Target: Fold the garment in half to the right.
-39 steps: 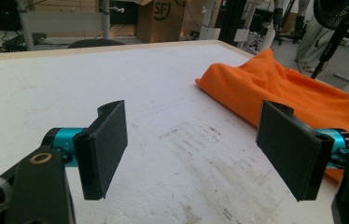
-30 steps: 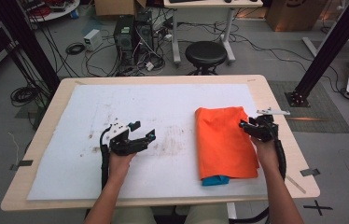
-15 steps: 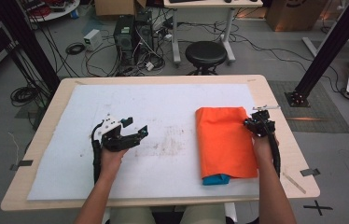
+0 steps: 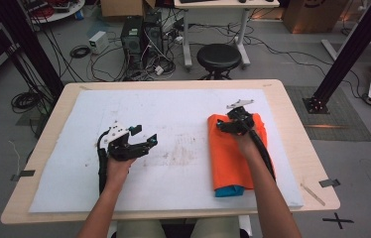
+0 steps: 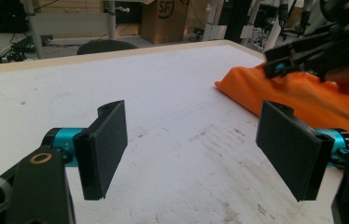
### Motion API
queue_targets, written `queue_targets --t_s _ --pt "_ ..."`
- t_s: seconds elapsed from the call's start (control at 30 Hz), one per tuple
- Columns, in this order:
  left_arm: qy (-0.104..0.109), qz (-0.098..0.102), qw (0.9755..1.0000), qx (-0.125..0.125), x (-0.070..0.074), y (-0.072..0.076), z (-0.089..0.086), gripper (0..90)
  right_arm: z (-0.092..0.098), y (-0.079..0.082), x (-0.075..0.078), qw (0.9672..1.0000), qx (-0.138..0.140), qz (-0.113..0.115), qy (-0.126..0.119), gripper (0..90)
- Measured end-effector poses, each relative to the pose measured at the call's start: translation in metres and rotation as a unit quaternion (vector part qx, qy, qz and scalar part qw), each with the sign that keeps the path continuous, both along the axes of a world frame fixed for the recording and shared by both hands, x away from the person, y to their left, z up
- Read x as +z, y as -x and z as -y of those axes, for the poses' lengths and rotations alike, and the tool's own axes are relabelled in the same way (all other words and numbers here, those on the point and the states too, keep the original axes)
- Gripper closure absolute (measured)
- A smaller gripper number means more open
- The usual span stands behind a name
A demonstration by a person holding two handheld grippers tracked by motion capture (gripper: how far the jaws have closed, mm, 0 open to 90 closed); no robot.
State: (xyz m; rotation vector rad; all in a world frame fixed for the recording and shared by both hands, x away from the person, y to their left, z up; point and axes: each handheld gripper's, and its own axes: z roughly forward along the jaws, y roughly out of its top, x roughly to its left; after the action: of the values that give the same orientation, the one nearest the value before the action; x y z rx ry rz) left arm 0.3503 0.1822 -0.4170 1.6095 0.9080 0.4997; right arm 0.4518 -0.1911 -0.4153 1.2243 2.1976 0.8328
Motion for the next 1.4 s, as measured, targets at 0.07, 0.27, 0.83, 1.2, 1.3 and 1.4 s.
queue_targets --t_s 0.07,0.27,0.83,1.2,1.3,1.4 --pt "-0.001 -0.001 1.0 -0.001 0.0 0.0 0.0 25.0 -0.008 -0.005 -0.009 0.9998 0.002 -0.019 0.002 41.4" --pt "0.0 -0.004 1.0 0.002 -0.001 -0.001 -0.001 25.0 -0.017 -0.012 -0.019 0.9992 0.014 -0.034 -0.014 42.9" --pt "0.003 0.0 1.0 -0.004 0.001 0.0 0.001 25.0 0.103 0.018 0.004 0.9858 -0.153 0.027 -0.063 57.3" --pt "0.005 -0.003 1.0 -0.004 0.001 -0.001 0.001 25.0 0.116 0.017 -0.011 0.9882 -0.15 -0.008 -0.028 90.0" --pt "0.004 -0.002 1.0 -0.003 0.001 -0.001 0.001 25.0 0.12 0.018 -0.012 0.9858 -0.166 -0.019 -0.016 90.0" --pt "0.004 -0.001 1.0 -0.003 0.001 -0.001 0.0 25.0 0.116 0.02 -0.004 0.9858 -0.166 0.002 -0.025 78.0"
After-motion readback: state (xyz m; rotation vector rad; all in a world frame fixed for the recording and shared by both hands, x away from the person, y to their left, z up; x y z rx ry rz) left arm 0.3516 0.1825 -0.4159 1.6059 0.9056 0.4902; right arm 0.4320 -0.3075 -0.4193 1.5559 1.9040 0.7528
